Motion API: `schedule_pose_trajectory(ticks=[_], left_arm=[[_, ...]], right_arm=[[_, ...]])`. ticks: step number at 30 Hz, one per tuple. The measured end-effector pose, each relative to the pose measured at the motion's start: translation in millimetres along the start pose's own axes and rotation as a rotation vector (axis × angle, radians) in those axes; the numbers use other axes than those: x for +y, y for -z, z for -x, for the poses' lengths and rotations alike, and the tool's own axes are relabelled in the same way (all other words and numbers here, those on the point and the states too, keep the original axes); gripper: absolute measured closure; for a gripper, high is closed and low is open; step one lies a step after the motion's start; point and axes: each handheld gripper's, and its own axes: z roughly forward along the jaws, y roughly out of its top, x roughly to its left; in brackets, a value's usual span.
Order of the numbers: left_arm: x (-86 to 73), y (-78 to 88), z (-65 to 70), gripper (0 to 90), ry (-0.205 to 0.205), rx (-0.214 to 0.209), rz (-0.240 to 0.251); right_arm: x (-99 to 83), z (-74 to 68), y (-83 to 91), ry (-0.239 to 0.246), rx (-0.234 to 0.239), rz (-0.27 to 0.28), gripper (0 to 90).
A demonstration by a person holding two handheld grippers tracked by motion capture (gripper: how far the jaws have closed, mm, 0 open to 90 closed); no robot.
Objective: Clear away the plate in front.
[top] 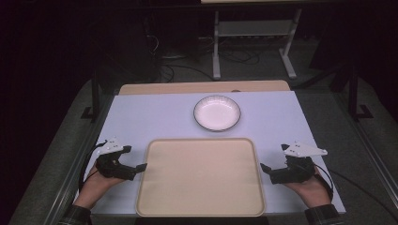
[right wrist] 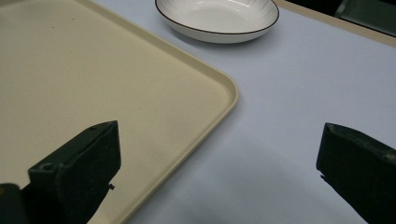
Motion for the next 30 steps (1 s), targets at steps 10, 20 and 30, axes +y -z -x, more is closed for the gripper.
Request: schedule_pose_trajectory(ticks=[10, 20, 30], left_arm=[[15.8, -16.5, -0.3, 1.3, 0.005, -0.009, -0.015], [30.2, -32.0, -1.8, 1.3, 0.009, -0.027, -0.032], [52.0, -45.0, -2.9, 1.3, 0.010, -0.030, -0.008]], right_arm=[[-0.1, -0.1, -1.9, -0.002, 0.011, -0.004, 0.0], [-0.4, 3.3, -2.0, -0.026, 0.017, 0.008, 0.0], [-0.6, 3.0, -2.2, -0.023, 0.024, 0.014, 0.0]])
